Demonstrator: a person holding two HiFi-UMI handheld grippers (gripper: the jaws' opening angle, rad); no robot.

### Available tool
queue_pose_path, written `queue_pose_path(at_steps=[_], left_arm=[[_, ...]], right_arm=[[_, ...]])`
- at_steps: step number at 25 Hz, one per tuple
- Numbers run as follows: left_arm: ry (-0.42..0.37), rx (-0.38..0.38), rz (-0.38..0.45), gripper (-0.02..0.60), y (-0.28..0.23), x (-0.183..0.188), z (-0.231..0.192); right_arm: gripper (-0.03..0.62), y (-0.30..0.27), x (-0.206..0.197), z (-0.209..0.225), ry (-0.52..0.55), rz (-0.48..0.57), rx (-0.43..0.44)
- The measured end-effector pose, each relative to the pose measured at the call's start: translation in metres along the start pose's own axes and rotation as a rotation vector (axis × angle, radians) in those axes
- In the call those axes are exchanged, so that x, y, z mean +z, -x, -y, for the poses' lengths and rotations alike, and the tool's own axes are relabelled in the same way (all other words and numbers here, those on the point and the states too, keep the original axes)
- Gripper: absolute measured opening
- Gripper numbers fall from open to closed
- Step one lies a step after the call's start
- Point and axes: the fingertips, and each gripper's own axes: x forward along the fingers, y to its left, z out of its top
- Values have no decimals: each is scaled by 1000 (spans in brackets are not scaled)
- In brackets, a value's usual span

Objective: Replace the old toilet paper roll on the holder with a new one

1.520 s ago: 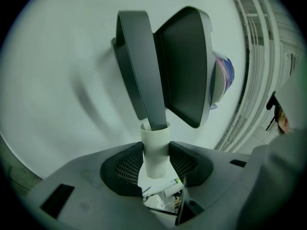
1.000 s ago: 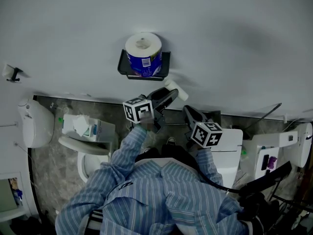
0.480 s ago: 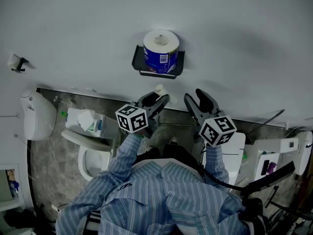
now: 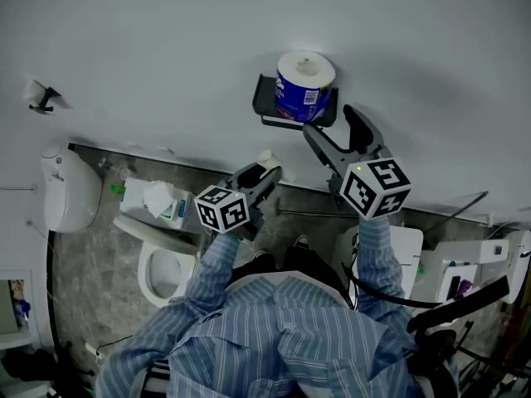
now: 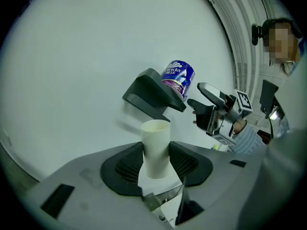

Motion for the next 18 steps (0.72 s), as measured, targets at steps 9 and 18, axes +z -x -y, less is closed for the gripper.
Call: queue_pose_path(at_steps=[9, 18], left_arm=[[-5, 31, 3, 173, 30, 1, -14], [-3, 48, 3, 172, 46, 2, -22]], right_arm=[[397, -41, 28, -6, 45, -41, -30], [411, -58, 29, -2, 55, -105, -46]])
